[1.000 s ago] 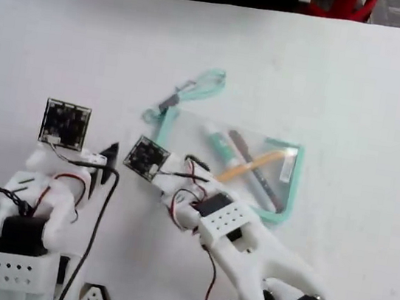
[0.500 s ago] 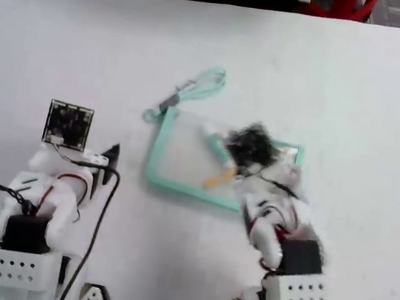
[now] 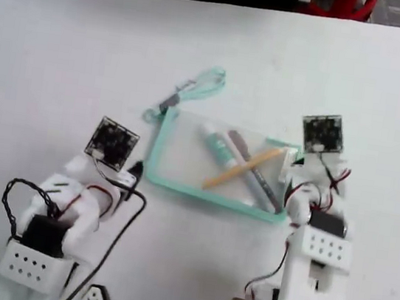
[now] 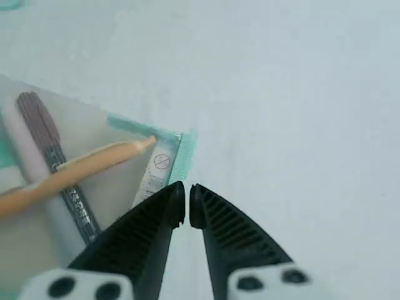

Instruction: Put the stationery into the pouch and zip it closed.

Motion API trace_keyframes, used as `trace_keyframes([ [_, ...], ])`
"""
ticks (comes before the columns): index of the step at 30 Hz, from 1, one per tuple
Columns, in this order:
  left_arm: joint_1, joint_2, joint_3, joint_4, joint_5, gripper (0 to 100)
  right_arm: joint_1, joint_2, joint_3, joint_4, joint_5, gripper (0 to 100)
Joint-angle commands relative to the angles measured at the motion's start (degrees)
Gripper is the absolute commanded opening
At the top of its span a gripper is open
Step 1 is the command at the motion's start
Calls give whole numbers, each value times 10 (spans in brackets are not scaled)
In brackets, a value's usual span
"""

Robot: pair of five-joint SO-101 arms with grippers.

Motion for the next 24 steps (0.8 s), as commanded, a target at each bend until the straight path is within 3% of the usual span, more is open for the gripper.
trace_keyframes([
  [1,-24,5,20,-62,30,24,31,141,-112,-10,-36,18],
  [7,-59,5,65,-147,35,24,35,353,-244,32,-58,18],
  [12,-57,5,69,-148,35,24,29,469,-347,94,-47,18],
  [16,-59,5,69,-150,35,24,3,499,-402,138,-47,18],
  [24,-58,5,70,-152,33,24,-126,446,-411,164,-47,18],
])
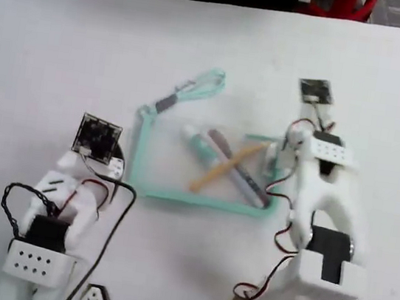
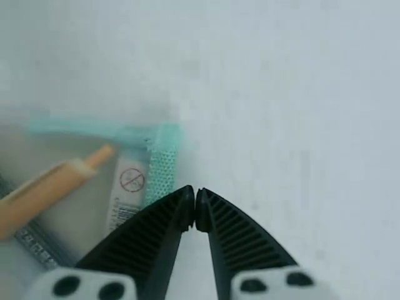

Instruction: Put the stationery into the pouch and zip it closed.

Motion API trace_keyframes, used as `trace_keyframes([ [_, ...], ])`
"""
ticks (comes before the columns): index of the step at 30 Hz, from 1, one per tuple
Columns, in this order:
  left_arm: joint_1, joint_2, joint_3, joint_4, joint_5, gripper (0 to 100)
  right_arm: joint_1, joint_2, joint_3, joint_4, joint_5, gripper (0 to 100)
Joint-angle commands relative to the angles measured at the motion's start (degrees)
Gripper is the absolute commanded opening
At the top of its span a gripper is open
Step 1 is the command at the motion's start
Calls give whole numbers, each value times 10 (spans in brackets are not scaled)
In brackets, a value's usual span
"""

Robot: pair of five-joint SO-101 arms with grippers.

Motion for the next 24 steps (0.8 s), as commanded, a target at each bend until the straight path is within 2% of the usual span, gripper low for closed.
trace_keyframes([
  [1,0,5,-2,-12,4,27,-46,-60,-21,6,4,18],
  [9,-31,4,-24,-43,2,28,-9,-218,-22,48,4,18],
  [15,-65,7,-232,-23,4,28,-102,-466,-22,136,7,18],
  [19,-70,7,-386,60,3,28,-184,-646,-38,206,4,18],
  [24,-88,5,-629,287,3,28,-250,-850,-105,306,4,18],
])
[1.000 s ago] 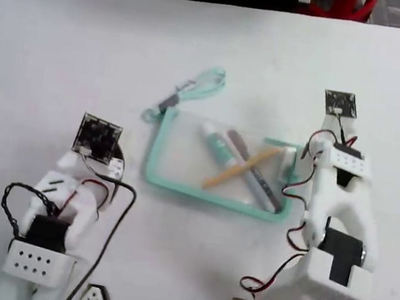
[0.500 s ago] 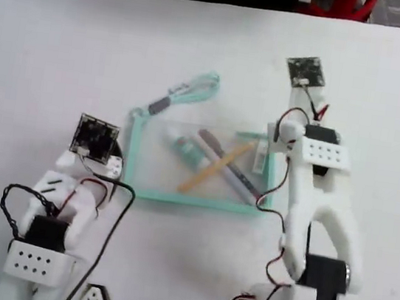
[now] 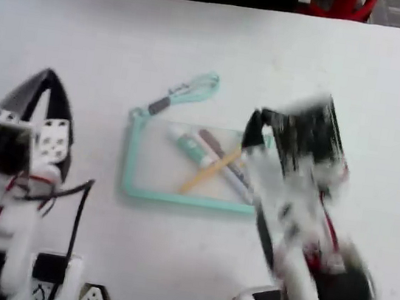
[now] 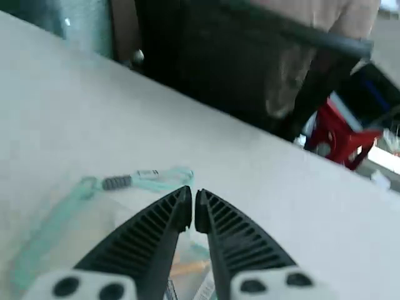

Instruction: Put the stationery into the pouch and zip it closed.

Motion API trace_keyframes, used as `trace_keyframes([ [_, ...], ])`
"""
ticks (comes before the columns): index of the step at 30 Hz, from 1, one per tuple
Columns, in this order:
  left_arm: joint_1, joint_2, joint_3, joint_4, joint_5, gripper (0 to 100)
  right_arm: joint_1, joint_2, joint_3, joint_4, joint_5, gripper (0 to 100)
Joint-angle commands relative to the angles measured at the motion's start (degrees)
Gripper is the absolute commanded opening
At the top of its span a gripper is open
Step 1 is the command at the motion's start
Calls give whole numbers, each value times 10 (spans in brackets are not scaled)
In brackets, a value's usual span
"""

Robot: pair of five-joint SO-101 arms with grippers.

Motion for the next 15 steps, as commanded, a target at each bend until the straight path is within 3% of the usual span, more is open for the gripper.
trace_keyframes([
  [1,-10,1,-262,208,3,28,-25,-153,-56,52,4,18],
  [6,-9,0,-453,366,3,28,-18,-305,-53,72,7,18],
  [10,-9,-25,-573,465,3,28,67,-385,-48,84,3,18],
  [13,-14,-86,-631,482,2,28,130,-378,-78,145,-9,18],
  [15,-14,-138,-637,476,-11,28,135,-380,-95,186,-60,18],
])
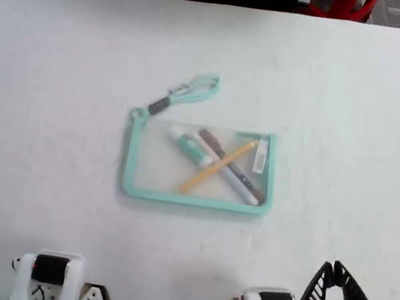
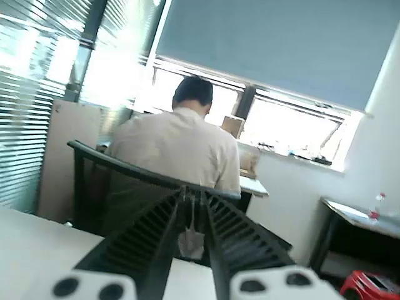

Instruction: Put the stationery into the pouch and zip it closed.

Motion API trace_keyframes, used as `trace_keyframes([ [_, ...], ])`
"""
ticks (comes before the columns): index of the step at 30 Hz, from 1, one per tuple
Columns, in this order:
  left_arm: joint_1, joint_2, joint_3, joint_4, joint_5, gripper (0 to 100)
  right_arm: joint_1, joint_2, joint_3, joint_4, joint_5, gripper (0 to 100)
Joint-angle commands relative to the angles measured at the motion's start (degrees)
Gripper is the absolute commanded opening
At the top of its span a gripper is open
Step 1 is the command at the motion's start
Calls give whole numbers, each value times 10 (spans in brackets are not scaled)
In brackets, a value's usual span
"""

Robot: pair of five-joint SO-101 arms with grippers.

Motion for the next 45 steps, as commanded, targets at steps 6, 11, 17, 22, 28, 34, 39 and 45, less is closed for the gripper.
trace_keyframes([
  [6,-5,-167,55,-16,-45,25,20,-1,-69,67,-127,19],
  [11,-4,-174,246,-36,-41,24,20,0,-68,69,-127,26],
  [17,-6,-175,521,-135,-41,24,-19,-1,-68,71,-129,60],
  [22,-7,-175,553,-184,-44,24,-82,-1,-94,102,-128,45],
  [28,-7,-175,755,-327,-43,24,-80,0,-69,105,-123,48],
  [34,-7,-175,1014,-489,-41,24,-80,0,141,3,-123,45],
  [39,-8,-175,1128,-592,-47,24,-82,-1,324,-116,-122,45],
  [45,-5,-173,1140,-523,-46,24,-80,0,552,-262,-122,48],
])
